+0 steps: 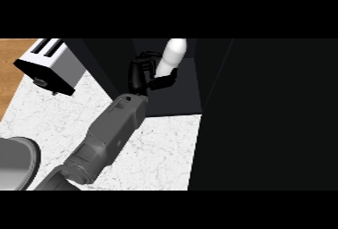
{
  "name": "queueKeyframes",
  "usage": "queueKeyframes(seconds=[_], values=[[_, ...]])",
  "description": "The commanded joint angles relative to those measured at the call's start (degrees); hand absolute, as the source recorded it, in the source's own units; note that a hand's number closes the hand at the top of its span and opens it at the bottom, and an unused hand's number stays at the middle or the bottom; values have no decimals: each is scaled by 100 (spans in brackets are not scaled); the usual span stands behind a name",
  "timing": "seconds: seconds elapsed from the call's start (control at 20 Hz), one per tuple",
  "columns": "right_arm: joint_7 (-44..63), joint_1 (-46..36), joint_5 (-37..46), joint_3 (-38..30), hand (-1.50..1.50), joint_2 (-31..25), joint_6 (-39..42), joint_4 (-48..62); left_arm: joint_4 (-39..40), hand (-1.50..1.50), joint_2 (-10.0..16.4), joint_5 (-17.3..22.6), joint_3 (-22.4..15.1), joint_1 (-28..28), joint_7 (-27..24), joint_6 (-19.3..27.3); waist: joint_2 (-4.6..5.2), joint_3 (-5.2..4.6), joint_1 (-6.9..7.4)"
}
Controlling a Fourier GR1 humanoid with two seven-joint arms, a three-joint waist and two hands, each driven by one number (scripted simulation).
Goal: Pick up the bottled water, place it into the cabinet and close the cabinet
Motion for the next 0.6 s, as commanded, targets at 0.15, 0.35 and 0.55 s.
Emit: queueKeyframes(seconds=[0.15,0.35,0.55], values=[[-154,287,-315,-74,-150,-54,160,-380,626,-150,-8,-175,-83,-405,-66,194,25,3,-93],[152,-4,-351,-225,-150,-61,162,-451,824,-150,-7,-89,182,-457,-241,-32,68,-5,-65],[-305,236,-251,-105,-150,21,227,-197,788,-150,-8,-85,162,-530,-234,-48,38,0,-121]])
